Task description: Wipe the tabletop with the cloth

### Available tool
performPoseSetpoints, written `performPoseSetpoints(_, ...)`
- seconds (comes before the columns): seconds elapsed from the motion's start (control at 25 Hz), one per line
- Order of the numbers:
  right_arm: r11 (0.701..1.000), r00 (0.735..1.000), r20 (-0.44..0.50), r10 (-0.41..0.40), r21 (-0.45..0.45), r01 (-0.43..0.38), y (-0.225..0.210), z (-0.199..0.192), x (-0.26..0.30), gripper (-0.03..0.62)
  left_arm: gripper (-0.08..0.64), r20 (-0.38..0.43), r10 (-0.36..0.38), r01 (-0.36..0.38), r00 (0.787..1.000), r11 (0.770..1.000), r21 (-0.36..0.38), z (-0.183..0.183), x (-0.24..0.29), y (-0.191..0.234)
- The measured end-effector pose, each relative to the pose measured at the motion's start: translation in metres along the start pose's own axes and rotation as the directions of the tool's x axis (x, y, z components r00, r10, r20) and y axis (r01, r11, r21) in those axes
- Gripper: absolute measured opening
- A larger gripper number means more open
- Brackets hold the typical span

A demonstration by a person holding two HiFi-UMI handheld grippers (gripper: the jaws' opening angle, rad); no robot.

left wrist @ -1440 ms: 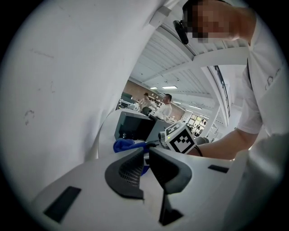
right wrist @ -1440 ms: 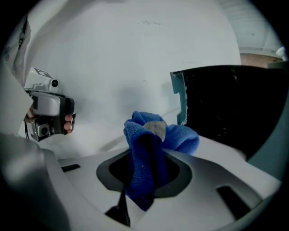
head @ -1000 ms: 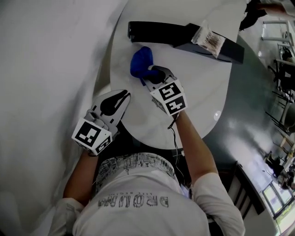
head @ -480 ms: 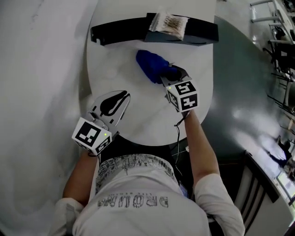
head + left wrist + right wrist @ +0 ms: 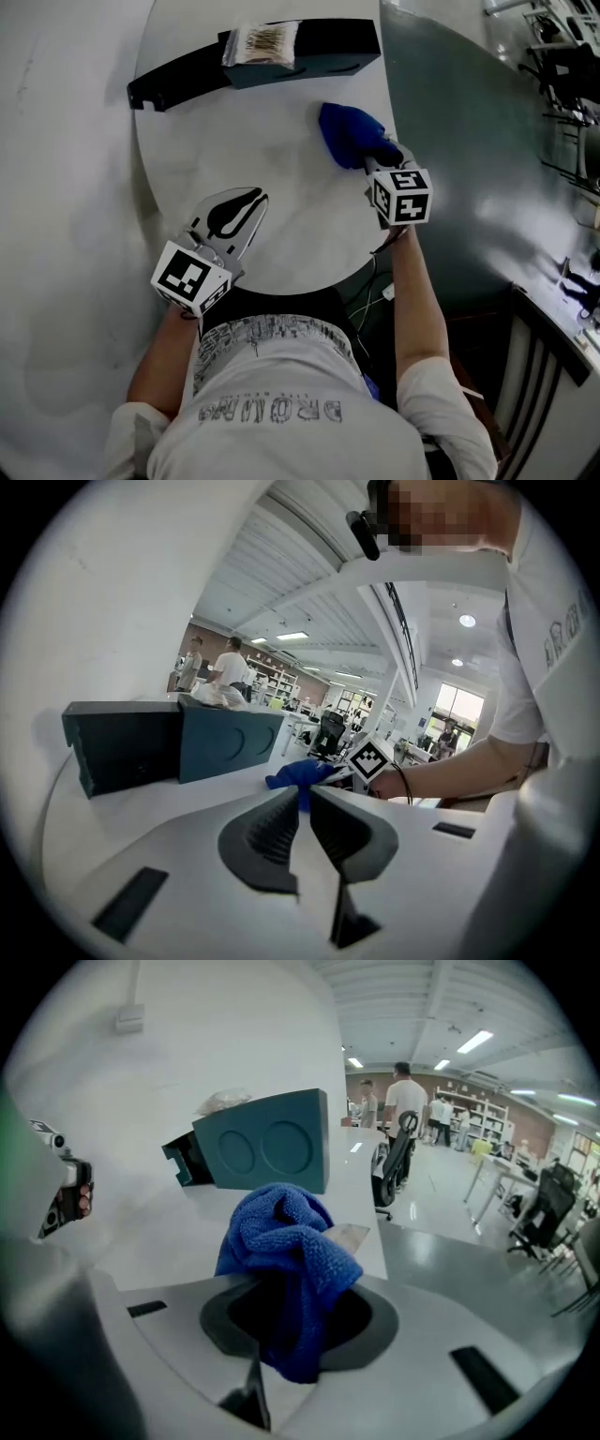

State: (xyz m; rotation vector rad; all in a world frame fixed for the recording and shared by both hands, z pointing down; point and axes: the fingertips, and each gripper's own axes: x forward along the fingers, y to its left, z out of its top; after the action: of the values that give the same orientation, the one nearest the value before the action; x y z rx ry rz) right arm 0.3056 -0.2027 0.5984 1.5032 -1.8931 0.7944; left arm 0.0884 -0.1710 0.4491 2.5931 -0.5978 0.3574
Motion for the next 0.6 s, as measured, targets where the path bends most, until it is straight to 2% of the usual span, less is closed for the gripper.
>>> performPoseSetpoints(0.28,0.999,0.999,0.007,-0.037,0.033,0.036,-0.02,-0.01,-0.008,0.106,0.054,-0.014,-0.025,0.025,1.0,0.999,0.032,0.003,0.015,-0.015)
performPoseSetpoints(0.6,0.998,0.999,0.007,-0.05,0.041,0.05,-0.019,-0.008,-0.01,0.106,0.054,-0.007,0.0,0.0,1.0,1.0,0.02,0.001,0.004,-0.009)
